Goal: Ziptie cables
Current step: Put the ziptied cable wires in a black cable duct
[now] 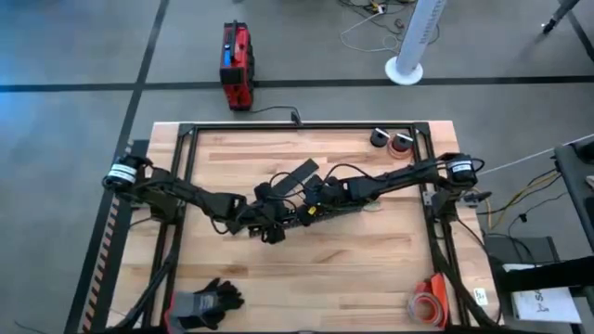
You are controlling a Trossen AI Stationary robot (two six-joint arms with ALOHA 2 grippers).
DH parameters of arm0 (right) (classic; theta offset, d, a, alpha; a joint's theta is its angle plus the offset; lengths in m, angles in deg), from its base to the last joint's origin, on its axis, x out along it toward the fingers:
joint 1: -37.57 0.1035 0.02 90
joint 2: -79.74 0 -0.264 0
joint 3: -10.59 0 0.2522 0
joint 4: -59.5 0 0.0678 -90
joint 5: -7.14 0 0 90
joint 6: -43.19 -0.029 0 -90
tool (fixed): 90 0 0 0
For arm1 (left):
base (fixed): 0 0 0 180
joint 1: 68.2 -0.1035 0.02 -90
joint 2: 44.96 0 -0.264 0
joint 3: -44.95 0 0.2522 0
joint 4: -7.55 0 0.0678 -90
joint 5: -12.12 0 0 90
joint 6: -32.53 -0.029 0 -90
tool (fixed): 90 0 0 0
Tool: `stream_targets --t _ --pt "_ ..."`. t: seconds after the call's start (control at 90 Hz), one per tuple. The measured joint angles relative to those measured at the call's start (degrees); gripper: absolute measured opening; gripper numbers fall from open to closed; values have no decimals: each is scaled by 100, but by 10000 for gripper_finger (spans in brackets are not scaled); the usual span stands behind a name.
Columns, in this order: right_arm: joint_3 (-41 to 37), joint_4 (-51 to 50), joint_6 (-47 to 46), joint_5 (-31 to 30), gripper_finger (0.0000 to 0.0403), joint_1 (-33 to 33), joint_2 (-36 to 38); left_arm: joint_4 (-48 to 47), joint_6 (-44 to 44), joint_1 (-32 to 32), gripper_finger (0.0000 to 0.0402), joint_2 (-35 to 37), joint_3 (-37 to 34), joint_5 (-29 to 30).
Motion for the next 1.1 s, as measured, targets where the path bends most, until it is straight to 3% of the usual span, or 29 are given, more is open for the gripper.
stream_targets --t 0.233,0.433,0.767,1.1 --pt "0 97 -24 -136 0 2 -45 -5 0 4 6 0 0 0" --pt "-2 31 526 -97 2 2 71 -9 -1 4 6 0 -1 2" --pt "0 -632 869 69 76 143 584 -40 106 4 6 0 -3 4" --pt "-2 -692 1062 -5 69 465 927 108 18 0 6 0 -475 54"
